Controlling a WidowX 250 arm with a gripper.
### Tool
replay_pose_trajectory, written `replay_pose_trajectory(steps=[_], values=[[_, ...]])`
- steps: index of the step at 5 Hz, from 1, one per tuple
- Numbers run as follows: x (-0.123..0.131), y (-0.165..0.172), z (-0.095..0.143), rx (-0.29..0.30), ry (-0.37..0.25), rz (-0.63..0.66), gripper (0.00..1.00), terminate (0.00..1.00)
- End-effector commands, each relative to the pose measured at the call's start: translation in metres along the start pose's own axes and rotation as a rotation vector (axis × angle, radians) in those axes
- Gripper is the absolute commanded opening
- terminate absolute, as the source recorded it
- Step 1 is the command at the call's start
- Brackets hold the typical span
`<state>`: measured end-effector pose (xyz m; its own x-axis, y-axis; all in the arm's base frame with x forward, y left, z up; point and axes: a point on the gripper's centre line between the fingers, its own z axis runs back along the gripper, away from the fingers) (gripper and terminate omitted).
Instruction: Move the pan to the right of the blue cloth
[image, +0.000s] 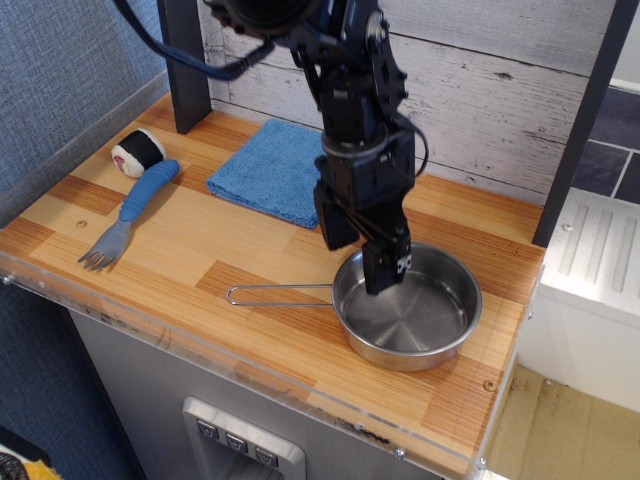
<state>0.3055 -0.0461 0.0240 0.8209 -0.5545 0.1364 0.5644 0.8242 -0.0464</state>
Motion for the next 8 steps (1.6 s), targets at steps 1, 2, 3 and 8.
replay_pose_trajectory(steps=[1,2,3,8], values=[[0.007,-0.008,-0.006,0.005,-0.012,-0.041,1.0,0.0],[0.005,-0.007,-0.005,0.025,-0.028,-0.032,0.0,0.0],[0.003,-0.006,-0.001,0.034,-0.032,-0.029,0.0,0.0],[0.016,0.016,0.031,0.059,-0.096,0.076,0.0,0.0]])
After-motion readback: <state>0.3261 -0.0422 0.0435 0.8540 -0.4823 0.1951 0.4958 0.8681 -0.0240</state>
